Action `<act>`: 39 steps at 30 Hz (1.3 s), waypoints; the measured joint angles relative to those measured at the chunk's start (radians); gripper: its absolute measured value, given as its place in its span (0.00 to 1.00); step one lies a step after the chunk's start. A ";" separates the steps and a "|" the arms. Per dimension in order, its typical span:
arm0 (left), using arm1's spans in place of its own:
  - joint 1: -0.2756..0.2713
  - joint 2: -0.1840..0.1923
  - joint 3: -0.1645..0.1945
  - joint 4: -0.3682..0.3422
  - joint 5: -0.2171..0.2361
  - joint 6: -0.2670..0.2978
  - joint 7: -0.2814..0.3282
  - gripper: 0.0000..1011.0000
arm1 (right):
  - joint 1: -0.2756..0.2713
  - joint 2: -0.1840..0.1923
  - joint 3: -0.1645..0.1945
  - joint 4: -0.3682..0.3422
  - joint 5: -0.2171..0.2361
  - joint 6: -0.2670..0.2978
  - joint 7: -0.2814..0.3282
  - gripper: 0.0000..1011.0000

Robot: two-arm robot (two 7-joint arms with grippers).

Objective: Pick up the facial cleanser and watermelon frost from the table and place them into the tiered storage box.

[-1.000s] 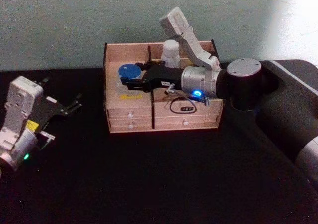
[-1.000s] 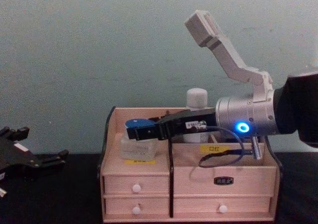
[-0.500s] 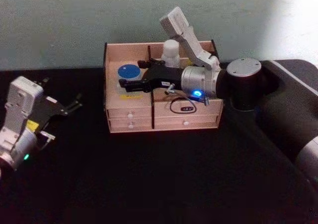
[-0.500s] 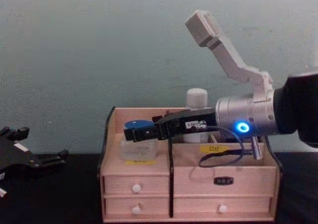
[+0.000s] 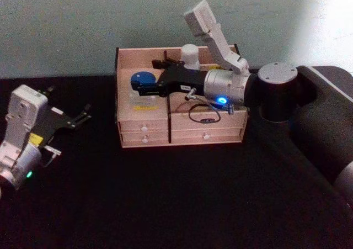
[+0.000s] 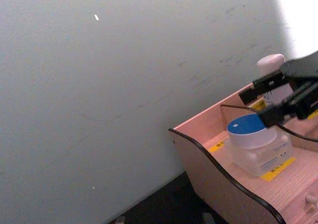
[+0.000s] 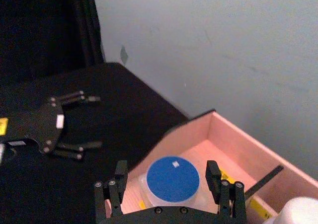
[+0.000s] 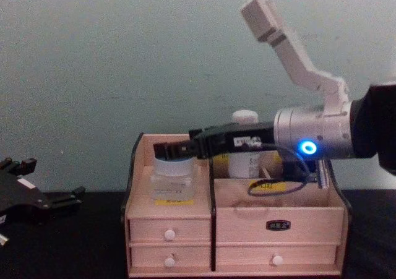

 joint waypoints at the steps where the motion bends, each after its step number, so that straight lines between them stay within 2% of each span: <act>1: 0.000 0.000 0.000 0.000 0.000 0.000 0.000 0.99 | -0.004 0.003 0.002 -0.011 0.002 0.000 0.000 0.99; 11: 0.000 0.000 0.000 0.000 0.000 0.000 0.000 0.99 | -0.055 0.052 0.044 -0.151 0.054 -0.014 -0.015 0.99; 19: 0.000 0.000 0.000 0.000 0.000 0.000 0.000 0.99 | -0.104 0.100 0.093 -0.252 0.085 -0.040 -0.079 0.99; 27: 0.000 0.000 0.000 0.000 0.000 0.000 0.000 0.99 | -0.171 0.160 0.156 -0.328 0.085 -0.073 -0.165 0.99; 32: 0.000 0.000 0.000 0.000 0.000 0.000 0.000 0.99 | -0.239 0.192 0.209 -0.368 0.072 -0.095 -0.235 0.99; 37: 0.000 0.000 0.000 0.000 0.000 0.000 0.000 0.99 | -0.336 0.199 0.278 -0.399 0.071 -0.142 -0.315 0.99; 39: 0.000 0.000 0.000 0.000 0.000 0.000 0.000 0.99 | -0.365 0.198 0.296 -0.404 0.071 -0.160 -0.335 0.99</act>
